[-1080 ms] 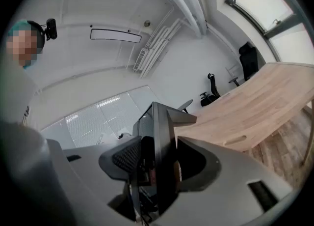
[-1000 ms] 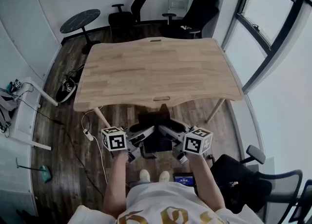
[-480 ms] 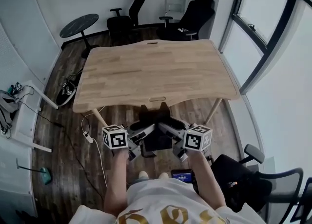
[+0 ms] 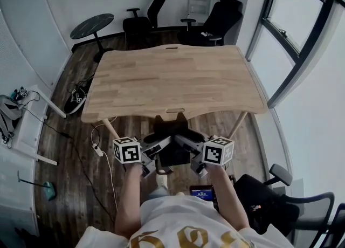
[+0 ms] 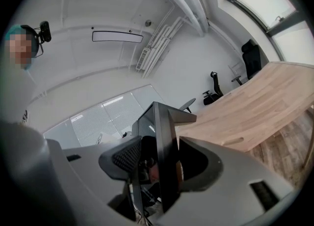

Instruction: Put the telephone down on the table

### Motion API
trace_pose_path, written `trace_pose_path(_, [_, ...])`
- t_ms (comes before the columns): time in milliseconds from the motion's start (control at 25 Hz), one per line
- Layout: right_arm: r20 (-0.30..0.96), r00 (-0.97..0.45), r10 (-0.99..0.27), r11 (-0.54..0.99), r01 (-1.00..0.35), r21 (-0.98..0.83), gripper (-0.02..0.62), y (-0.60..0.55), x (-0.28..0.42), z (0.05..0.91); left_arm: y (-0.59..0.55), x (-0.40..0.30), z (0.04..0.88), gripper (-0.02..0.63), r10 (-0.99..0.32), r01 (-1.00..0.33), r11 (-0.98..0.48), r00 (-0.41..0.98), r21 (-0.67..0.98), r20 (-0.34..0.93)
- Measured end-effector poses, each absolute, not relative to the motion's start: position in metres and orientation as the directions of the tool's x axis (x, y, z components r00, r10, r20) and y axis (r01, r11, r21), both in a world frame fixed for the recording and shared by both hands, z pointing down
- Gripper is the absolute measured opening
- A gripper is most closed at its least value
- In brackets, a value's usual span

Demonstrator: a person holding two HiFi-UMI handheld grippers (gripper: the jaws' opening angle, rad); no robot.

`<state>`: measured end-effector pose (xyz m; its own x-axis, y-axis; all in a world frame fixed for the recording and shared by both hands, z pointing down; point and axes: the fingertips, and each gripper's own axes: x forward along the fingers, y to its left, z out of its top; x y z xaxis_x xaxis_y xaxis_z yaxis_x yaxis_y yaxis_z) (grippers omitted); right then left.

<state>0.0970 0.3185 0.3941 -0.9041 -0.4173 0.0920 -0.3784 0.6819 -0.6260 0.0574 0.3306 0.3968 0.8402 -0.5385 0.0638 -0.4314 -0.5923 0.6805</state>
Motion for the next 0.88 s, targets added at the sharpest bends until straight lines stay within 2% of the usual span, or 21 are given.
trace_pose_path(400, [0.111,-0.894,-0.433,0.666,-0.4,-0.63,0.221,0.26,0.091,0.411,0.271,0.052,0.414,0.193,-0.511,-0.406,-0.597,0.857,0.692,0.062])
trace_pose_path(880, [0.155,-0.86,-0.487,0.6,-0.458,-0.656,0.221,0.113,0.051,0.431,0.121,0.012,0.434,0.193,-0.439,-0.346,-0.593,0.896,0.727,0.069])
